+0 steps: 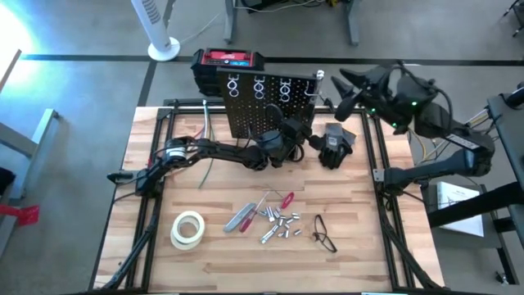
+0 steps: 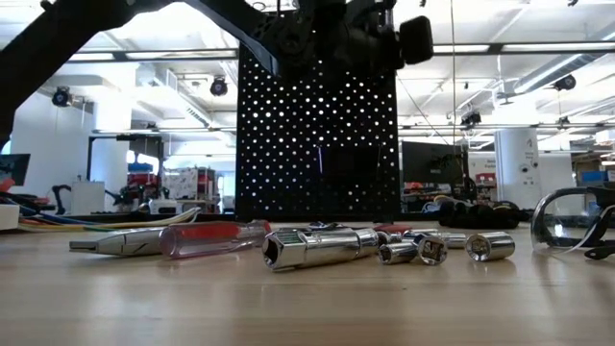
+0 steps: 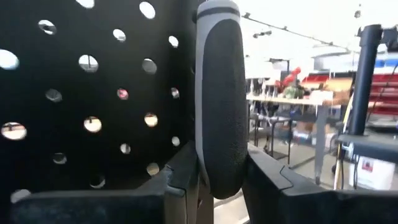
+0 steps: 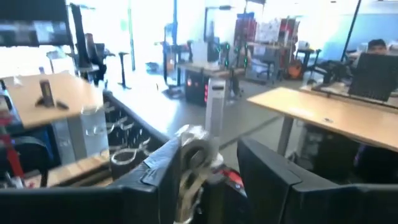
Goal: Hang tools onto peg board
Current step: Hang the ratchet wrench on the peg board
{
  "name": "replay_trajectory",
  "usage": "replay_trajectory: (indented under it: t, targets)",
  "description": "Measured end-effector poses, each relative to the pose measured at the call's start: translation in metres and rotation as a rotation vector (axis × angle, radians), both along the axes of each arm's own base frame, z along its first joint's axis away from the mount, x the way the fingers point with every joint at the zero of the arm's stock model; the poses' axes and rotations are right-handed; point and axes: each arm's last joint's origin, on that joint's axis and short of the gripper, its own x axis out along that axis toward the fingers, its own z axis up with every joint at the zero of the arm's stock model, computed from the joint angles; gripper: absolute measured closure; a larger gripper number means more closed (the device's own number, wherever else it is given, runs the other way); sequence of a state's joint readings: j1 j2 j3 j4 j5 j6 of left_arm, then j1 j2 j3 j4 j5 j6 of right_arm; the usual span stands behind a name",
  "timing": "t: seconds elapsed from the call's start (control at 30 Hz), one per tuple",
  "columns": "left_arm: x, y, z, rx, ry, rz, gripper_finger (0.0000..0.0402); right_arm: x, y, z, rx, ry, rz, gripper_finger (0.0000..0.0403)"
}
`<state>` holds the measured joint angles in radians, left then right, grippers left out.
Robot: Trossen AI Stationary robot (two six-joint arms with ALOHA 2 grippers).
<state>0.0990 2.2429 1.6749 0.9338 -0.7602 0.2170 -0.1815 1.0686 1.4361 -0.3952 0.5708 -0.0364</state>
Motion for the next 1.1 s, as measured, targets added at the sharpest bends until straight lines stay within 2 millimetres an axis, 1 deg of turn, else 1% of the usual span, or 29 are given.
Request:
replay_trajectory:
  t: [0.13, 0.27, 0.4, 0.53, 0.8, 1.1]
  targets:
    - [-0.001, -0.001, -0.005, -0.027, -0.010, -0.003, 0.0323, -0.004, 0.002, 0.001, 0.000, -0.004, 0.048, 0.0249]
    - [-0.004, -0.001, -0.014, -0.055, -0.029, -0.011, 0.0323, -0.008, 0.003, 0.003, 0.001, -0.021, 0.053, 0.0248]
    - [-0.010, -0.003, -0.022, -0.064, -0.085, -0.014, 0.0323, -0.005, 0.003, 0.000, 0.006, 0.004, 0.057, 0.0251]
    - [-0.014, -0.008, -0.030, -0.068, -0.094, -0.006, 0.0323, -0.004, 0.002, -0.001, 0.003, 0.008, 0.056, 0.0254]
    - [-0.014, -0.014, -0.032, -0.086, -0.110, -0.020, 0.0323, -0.001, 0.002, -0.003, 0.004, 0.019, 0.056, 0.0250]
    - [-0.014, -0.017, -0.034, -0.118, -0.147, -0.050, 0.0323, -0.001, 0.002, -0.003, 0.001, 0.023, 0.056, 0.0258]
